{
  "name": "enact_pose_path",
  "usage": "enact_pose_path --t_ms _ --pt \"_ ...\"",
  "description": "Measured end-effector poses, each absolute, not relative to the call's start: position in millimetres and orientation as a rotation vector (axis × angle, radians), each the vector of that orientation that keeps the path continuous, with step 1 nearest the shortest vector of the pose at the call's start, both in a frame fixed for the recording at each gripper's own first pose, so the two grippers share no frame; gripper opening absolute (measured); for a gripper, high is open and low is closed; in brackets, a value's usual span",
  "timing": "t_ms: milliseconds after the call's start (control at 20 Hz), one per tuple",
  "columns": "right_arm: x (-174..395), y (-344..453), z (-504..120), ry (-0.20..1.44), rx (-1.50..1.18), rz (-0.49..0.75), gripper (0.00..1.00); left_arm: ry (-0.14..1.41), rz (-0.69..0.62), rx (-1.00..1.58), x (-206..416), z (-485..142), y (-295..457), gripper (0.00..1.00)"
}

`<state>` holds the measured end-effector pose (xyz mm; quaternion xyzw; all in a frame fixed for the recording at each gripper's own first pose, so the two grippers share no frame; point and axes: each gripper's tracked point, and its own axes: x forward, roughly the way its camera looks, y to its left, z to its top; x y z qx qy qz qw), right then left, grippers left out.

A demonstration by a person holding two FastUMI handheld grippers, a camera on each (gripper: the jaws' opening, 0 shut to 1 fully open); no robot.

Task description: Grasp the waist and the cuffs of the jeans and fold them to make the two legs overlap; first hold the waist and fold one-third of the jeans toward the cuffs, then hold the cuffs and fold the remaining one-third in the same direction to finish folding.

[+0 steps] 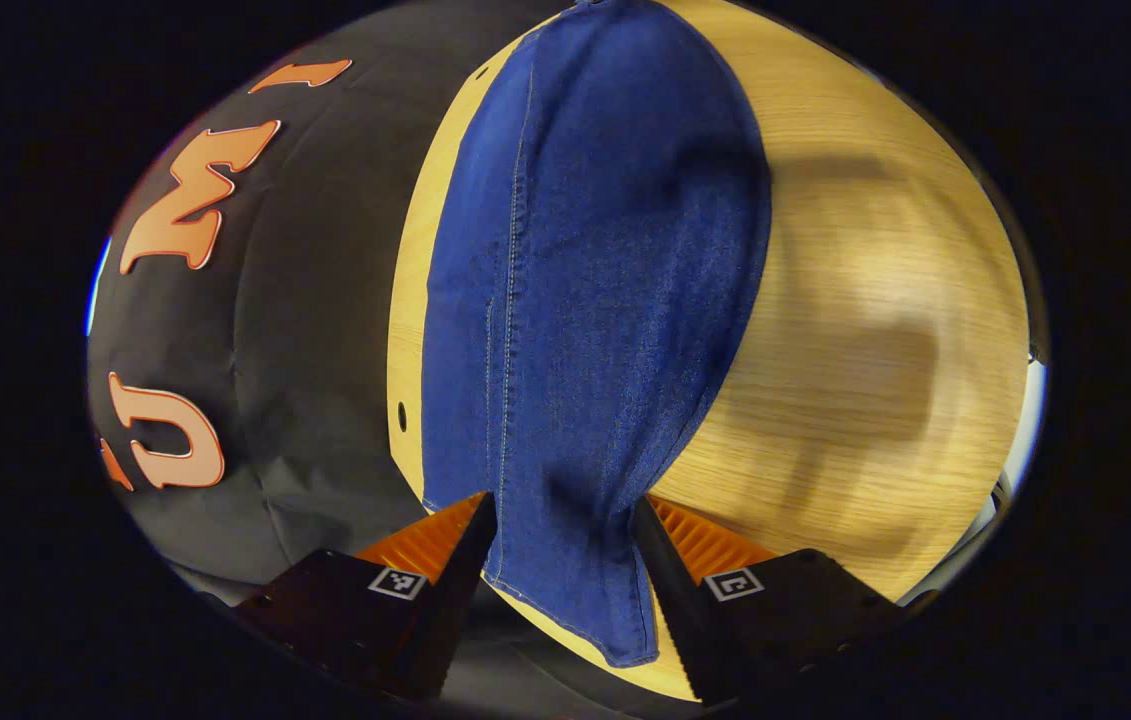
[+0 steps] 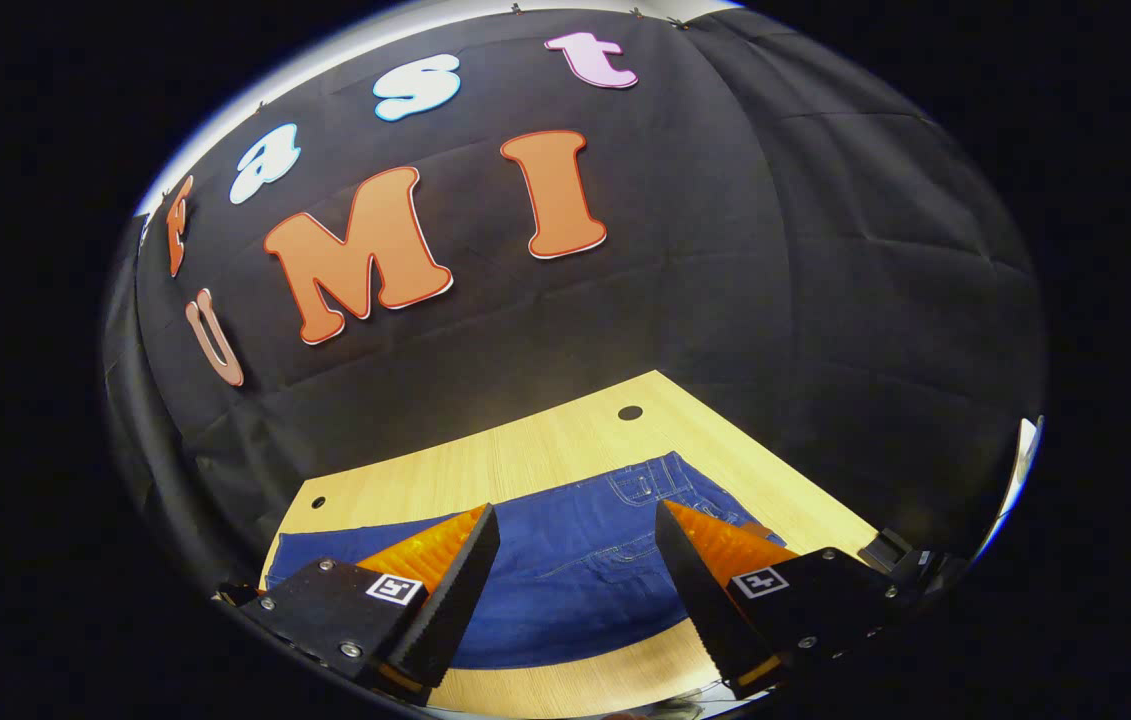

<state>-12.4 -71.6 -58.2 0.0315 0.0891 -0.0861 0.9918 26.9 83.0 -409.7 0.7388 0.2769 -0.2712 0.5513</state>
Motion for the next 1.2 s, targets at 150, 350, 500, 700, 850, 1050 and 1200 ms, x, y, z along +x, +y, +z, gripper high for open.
enact_pose_path --t_ms 150,350,500,700,850,1050,1200 --pt "-10.3 -70.7 -61.5 0.187 0.052 -0.173 0.97 0.679 -0.658 1.732 36.1 -423.6 83.7 0.60" --pt "-9.9 -74.9 -60.3 0.163 -0.024 -0.181 0.96 0.665 -0.647 1.761 32.0 -429.0 83.9 0.17" --pt "-6.5 -93.0 -54.1 0.140 -0.212 -0.195 0.96 0.735 -0.643 1.672 29.8 -431.2 89.4 0.07" --pt "-4.9 -136.6 -51.3 0.172 -0.660 -0.229 0.97 0.747 -0.648 1.657 21.9 -420.2 85.3 0.07" --pt "-0.7 -142.6 -86.6 0.241 -0.972 -0.141 0.98 0.754 -0.660 1.698 16.9 -422.9 86.7 0.07" --pt "-0.3 -152.6 -151.8 0.345 -1.307 0.023 0.98 0.770 -0.649 1.691 17.4 -421.8 88.7 0.07" --pt "5.1 -169.3 -197.5 0.431 -1.555 0.152 0.98 0.775 -0.639 1.699 16.6 -420.1 88.1 0.07"
